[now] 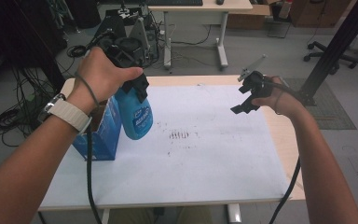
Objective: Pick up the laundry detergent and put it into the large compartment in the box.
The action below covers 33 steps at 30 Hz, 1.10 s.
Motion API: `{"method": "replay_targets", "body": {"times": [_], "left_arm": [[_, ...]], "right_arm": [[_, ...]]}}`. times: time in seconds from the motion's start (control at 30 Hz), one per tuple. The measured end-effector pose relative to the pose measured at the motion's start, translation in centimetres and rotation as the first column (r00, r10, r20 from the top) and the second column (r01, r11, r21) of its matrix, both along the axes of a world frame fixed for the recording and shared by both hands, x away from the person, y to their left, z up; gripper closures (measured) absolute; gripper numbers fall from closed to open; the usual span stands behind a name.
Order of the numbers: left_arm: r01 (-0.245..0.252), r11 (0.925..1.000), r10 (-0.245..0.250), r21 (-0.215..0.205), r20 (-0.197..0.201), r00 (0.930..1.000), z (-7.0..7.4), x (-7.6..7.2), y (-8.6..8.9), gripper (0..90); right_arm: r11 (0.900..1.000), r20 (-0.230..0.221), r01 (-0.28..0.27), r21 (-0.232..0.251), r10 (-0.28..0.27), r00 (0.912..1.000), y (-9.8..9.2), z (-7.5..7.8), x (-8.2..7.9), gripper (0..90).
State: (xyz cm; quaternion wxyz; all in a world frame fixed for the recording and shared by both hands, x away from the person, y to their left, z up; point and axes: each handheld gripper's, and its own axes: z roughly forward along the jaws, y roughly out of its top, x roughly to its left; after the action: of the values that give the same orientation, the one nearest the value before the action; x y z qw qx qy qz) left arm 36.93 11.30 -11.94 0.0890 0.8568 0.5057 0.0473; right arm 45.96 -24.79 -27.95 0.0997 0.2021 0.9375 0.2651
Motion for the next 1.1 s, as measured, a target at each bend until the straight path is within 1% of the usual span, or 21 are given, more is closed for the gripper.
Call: {"method": "replay_targets", "body": {"times": [0.1, 0.17, 0.2, 0.37, 0.5, 0.63, 0.67, 0.87, 0.93, 1.1], "left_arm": [[-0.02, 0.9998, 0.02, -0.008, 0.008, 0.9998, 0.3, 0.2, 0.5, 37.2], [-0.027, 0.9996, 0.027, -0.005, 0.012, 0.9996, 0.4, 0.2, 0.8, 37.3], [-0.036, 0.9993, 0.036, -0.007, 0.021, 0.9991, 0.5, 0.3, 0.9, 37.2], [-0.059, 0.9982, 0.059, -0.005, 0.022, 0.998, 1.0, 0.4, 1.8, 37.3], [-0.087, 0.9962, 0.087, -0.006, 0.029, 0.9957, 1.5, 0.6, 2.4, 37.3], [-0.104, 0.9946, 0.104, 0.005, 0.032, 0.9941, 1.9, 0.7, 2.8, 37.3], [-0.115, 0.9933, 0.115, 0.0, 0.038, 0.9926, 1.9, 0.7, 2.9, 37.3], [-0.129, 0.9915, 0.13, -0.012, 0.034, 0.991, 2.4, 0.9, 3.6, 37.3], [-0.132, 0.9912, 0.132, -0.01, 0.034, 0.9906, 2.6, 0.9, 3.8, 37.3], [-0.155, 0.9879, 0.155, -0.012, 0.037, 0.9872, 3.0, 1.0, 4.2, 37.3]], "right_arm": [[1.0, -0.002, -0.001, -0.002, 0.001, 1.0, 0.1, 0.0, 0.0, 6.1], [1.0, -0.004, -0.001, -0.002, 0.001, 1.0, 0.2, -0.1, 0.1, 6.1], [1.0, -0.002, -0.002, 0.0, 0.002, 1.0, 0.2, -0.1, 0.1, 6.1], [1.0, -0.004, 0.0, -0.001, 0.0, 1.0, 0.3, -0.1, 0.1, 6.1], [1.0, -0.004, -0.002, -0.004, 0.002, 1.0, 0.2, -0.1, 0.1, 6.0], [1.0, -0.005, 0.001, -0.004, -0.001, 1.0, 0.2, -0.1, 0.1, 6.0], [1.0, -0.004, -0.001, -0.004, 0.001, 1.0, 0.2, -0.1, 0.1, 6.0], [1.0, -0.005, -0.001, -0.007, 0.001, 1.0, 0.2, -0.1, 0.1, 6.0], [1.0, -0.005, 0.001, -0.007, -0.001, 1.0, 0.2, -0.1, 0.1, 6.0], [1.0, -0.007, 0.0, -0.006, 0.0, 1.0, 0.2, -0.2, 0.1, 6.0]]}}
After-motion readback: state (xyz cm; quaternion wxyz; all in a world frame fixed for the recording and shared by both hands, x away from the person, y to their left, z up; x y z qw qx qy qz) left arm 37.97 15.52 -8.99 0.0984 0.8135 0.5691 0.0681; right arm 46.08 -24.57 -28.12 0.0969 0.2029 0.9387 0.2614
